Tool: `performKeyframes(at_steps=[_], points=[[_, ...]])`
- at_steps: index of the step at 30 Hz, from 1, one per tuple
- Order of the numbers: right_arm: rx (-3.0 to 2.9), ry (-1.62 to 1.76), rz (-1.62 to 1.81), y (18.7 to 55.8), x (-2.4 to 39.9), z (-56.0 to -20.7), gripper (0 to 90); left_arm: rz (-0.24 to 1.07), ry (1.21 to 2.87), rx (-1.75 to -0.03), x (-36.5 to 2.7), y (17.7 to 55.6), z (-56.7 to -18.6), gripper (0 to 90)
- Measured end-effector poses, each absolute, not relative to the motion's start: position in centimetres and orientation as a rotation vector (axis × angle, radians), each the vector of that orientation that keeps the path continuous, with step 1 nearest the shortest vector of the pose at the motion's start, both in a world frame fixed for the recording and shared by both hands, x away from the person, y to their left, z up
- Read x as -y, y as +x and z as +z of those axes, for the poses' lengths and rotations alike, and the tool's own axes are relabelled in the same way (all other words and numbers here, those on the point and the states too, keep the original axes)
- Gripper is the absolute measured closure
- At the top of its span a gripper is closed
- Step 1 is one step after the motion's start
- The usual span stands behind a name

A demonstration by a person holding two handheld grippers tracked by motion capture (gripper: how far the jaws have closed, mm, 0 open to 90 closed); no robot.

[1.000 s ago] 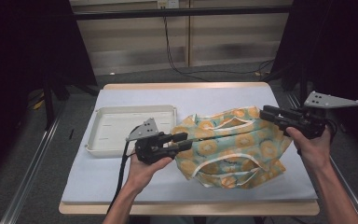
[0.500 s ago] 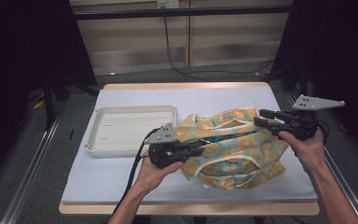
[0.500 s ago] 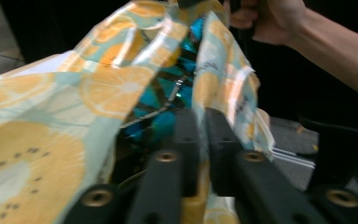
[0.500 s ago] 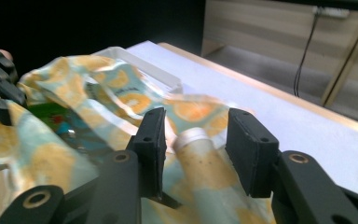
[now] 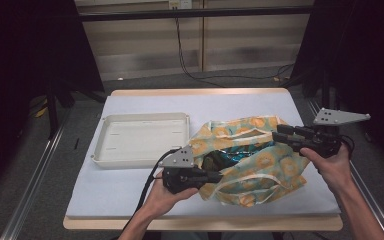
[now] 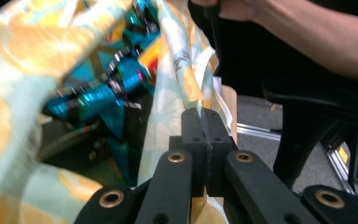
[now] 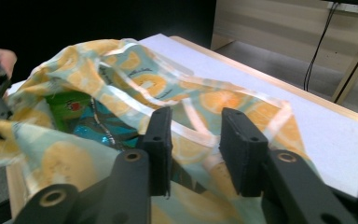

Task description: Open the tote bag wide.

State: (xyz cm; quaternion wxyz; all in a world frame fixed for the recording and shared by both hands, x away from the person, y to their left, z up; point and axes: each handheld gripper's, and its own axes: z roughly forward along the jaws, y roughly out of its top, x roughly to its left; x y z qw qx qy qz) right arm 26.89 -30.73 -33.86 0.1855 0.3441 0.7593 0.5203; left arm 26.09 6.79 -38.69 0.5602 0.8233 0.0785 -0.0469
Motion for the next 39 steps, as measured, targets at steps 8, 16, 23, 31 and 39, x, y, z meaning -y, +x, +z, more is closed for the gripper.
performKeyframes(at_steps=[8, 16, 23, 31, 39], points=[[-2.148, 0.987, 1.418, 27.0, 31.8, -34.4, 57.7, -0.124, 1.911, -0.207, -6.2, 26.2, -38.8, 85.3], [-2.157, 1.005, 1.380, 26.6, 32.1, -35.5, 50.3, -0.101, 1.857, -0.215, -5.3, 26.4, -37.3, 74.2], [-2.142, 0.993, 1.378, 27.5, 31.2, -35.6, 49.6, -0.064, 1.873, -0.241, -3.1, 26.7, -37.7, 62.4], [-2.141, 0.991, 1.424, 28.6, 31.1, -35.1, 85.5, -0.132, 1.924, -0.154, -2.1, 25.8, -38.4, 90.0], [-2.139, 0.985, 1.443, 28.5, 31.3, -35.0, 84.1, -0.163, 1.955, -0.116, -2.2, 25.0, -38.9, 90.0]])
